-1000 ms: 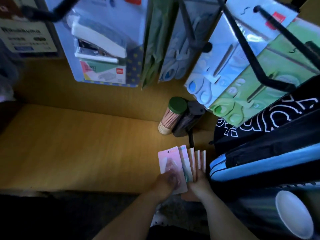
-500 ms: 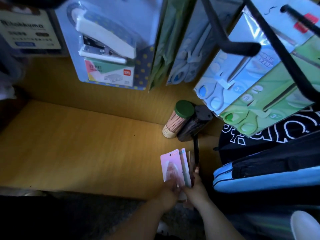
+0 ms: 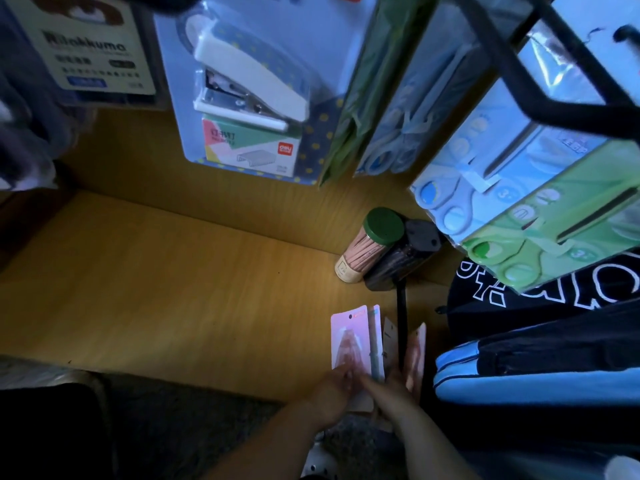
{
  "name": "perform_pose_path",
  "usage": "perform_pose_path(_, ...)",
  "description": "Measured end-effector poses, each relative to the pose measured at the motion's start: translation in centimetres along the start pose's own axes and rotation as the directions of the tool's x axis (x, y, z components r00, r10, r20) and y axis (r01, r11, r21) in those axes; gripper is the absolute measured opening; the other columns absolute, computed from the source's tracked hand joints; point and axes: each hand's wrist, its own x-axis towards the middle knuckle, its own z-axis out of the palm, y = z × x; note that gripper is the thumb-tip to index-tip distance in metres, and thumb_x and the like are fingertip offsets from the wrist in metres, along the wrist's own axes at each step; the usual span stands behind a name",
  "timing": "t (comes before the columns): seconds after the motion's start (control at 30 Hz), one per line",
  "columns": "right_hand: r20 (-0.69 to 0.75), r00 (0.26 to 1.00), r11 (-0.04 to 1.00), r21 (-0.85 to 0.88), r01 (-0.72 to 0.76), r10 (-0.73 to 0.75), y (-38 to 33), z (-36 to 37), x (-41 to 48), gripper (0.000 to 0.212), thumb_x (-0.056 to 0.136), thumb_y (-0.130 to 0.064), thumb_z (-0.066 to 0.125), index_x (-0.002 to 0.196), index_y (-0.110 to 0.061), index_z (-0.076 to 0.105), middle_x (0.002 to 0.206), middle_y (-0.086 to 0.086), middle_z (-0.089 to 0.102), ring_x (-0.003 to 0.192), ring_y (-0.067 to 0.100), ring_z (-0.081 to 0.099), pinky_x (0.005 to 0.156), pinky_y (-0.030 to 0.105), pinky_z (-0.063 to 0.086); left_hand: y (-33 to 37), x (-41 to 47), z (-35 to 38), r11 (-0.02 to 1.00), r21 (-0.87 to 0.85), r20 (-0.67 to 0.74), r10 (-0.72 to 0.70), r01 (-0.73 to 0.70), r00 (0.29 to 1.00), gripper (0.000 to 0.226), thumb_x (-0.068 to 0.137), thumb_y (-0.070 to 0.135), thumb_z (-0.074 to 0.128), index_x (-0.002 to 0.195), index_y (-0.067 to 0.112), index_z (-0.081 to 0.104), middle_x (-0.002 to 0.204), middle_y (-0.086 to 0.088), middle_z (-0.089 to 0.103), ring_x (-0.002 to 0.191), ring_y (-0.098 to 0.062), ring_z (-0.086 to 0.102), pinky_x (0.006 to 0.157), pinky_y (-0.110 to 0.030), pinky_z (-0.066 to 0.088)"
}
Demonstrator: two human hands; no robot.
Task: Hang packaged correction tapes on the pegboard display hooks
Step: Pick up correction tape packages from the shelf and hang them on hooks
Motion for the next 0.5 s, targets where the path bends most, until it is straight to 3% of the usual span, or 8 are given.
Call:
perform_pose_path(0.1,0.037,0.999,1.000,0.013,0.011,-0.012,0.1,0.0,0.1,0.088,0.074,-0.035,0.071,0.143,-0.012,0.022,0.141,0.014,0.043,0.125,0.029,0.048,0.085,0.028,0.048,0.1,-0.3,-0.4,0.999,-0.028,0.005,-0.018,0.018,1.000,0.043,0.096,0.008,0.036,0.139,0.006,0.031,0.146,-0.012,0.037,0.136,-0.022,0.035,0.084,-0.003,0.024)
perform_pose_path(0.17,0.067,0.997,1.000,0.001,0.025,-0.025,0.1,0.4,0.3,0.095,0.069,-0.041,0.074,0.143,-0.017,0.021,0.142,0.013,0.041,0.124,0.031,0.048,0.089,0.036,0.051,0.0,-0.1,-0.7,0.999,-0.052,-0.019,-0.016,0.015,1.000,0.048,0.095,0.007,0.037,0.142,0.011,0.025,0.147,-0.009,0.036,0.136,-0.020,0.035,0.081,-0.001,0.024)
perform_pose_path(0.23,0.084,0.996,0.999,0.004,0.037,-0.037,-0.3,0.8,0.0,0.091,0.070,-0.035,0.075,0.143,-0.015,0.023,0.141,0.012,0.042,0.121,0.029,0.051,0.087,0.030,0.050,0.3,-0.4,-1.4,0.997,-0.073,-0.026,-0.021,0.019,0.999,0.050,0.095,0.003,0.036,0.142,0.012,0.022,0.145,-0.008,0.036,0.134,-0.023,0.037,0.081,-0.003,0.026)
perform_pose_path(0.3,0.108,0.991,0.997,0.040,0.073,-0.077,-0.9,1.5,-0.4,0.078,0.076,-0.017,0.072,0.139,-0.007,0.027,0.133,0.012,0.048,0.114,0.026,0.054,0.065,0.012,0.046,-0.1,-0.4,-2.4,0.994,-0.101,-0.042,-0.036,0.032,0.998,0.049,0.095,-0.001,0.034,0.141,0.009,0.022,0.143,-0.014,0.038,0.126,-0.026,0.044,0.078,-0.006,0.034)
perform_pose_path(0.37,0.154,0.982,0.989,0.121,0.089,-0.107,-1.6,2.2,-1.3,0.066,0.077,-0.003,0.069,0.132,-0.003,0.033,0.118,0.011,0.052,0.092,0.020,0.057,0.043,0.005,0.041,-0.7,-0.8,-3.6,0.991,-0.135,-0.048,-0.015,0.008,0.999,0.049,0.093,-0.005,0.036,0.139,0.005,0.023,0.138,-0.019,0.041,0.108,-0.019,0.048,0.071,-0.003,0.041)
perform_pose_path(0.43,0.157,0.978,0.983,0.149,0.111,-0.134,-1.2,3.0,-0.5,0.070,0.073,-0.002,0.072,0.132,-0.005,0.035,0.118,0.013,0.057,0.089,0.022,0.058,0.047,0.011,0.047,-1.0,-1.4,-4.1,0.993,-0.118,-0.040,0.008,-0.013,0.999,0.050,0.092,-0.009,0.035,0.139,0.001,0.021,0.131,-0.018,0.042,0.097,-0.009,0.046,0.066,0.000,0.041)
perform_pose_path(0.5,0.152,0.976,0.976,0.175,0.127,-0.154,-1.3,3.7,-0.5,0.068,0.071,-0.006,0.075,0.128,-0.010,0.038,0.114,0.013,0.059,0.093,0.025,0.058,0.061,0.021,0.050,-1.4,-1.7,-4.3,0.995,-0.093,-0.066,0.020,-0.026,0.998,0.050,0.093,-0.008,0.033,0.140,0.004,0.022,0.134,-0.013,0.042,0.099,-0.006,0.045,0.075,0.000,0.040)
